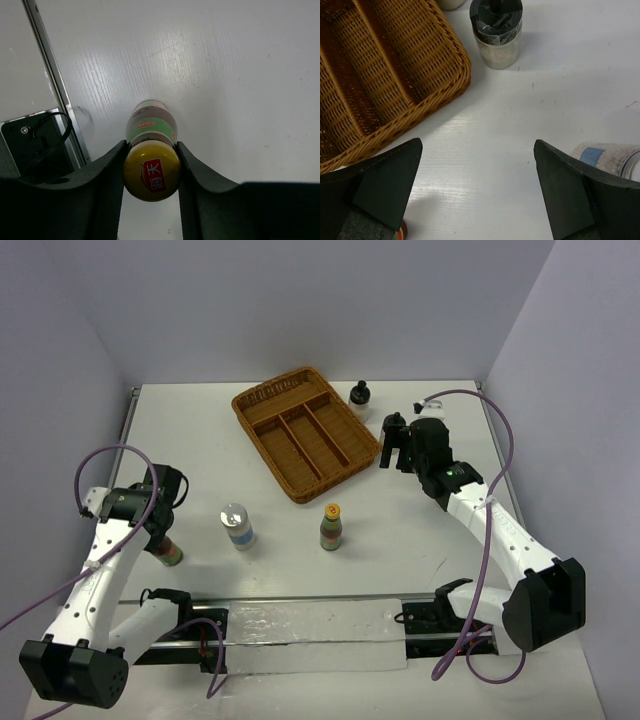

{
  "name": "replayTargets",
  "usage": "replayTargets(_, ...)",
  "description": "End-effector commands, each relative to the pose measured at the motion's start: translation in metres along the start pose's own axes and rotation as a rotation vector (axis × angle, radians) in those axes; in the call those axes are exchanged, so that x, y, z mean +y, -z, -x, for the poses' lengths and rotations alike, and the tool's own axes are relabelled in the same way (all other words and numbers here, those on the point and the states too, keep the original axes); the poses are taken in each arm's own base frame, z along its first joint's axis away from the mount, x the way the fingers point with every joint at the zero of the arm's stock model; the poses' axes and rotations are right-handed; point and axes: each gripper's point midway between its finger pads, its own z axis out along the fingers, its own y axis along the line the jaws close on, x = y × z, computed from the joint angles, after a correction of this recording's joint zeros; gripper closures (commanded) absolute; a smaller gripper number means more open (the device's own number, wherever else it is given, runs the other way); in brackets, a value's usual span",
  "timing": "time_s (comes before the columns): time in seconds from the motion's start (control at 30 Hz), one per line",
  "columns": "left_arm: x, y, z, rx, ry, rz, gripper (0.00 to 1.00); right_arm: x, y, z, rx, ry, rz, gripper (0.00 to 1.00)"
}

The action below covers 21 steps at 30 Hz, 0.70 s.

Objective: Organize the condiment bottles

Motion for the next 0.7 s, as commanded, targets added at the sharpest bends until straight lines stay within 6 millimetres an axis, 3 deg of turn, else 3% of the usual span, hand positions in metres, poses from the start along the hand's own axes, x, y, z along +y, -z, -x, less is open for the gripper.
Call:
replayTargets(0.0, -0.003, 0.007, 0.012, -0.025, 0.035, -0.021, 0.88, 0.008, 0.003, 0.018, -0.041, -0.007, 0.022, 0.0)
replayTargets(0.13, -0.013, 0.012, 0.023, -0.051, -0.043, -0.05, 0.9, 0.007, 0.004, 0.018, -0.043, -0.007, 0.016, 0.0)
replayTargets(0.27, -0.046, 0.03, 0.036, -0.05, -0.171, -0.193, 0.9, 0.007, 0.003, 0.019, -0.043, -0.007, 0.014, 0.0)
replayTargets(0.5, -0.115, 0.083, 0.072, -0.085, -0.291, -0.474, 0.9, 0.006, 0.003, 0.019, -0.043, -0.007, 0.009, 0.0)
replayTargets(0.53, -0.119, 0.081, 0.07, -0.077, -0.305, -0.468, 0.9, 0.006, 0.003, 0.019, -0.042, -0.007, 0.009, 0.0)
replayTargets(0.67, -0.168, 0.108, 0.09, -0.117, -0.333, -0.585, 0.9, 0.005, 0.004, 0.021, -0.048, -0.008, 0.005, 0.0)
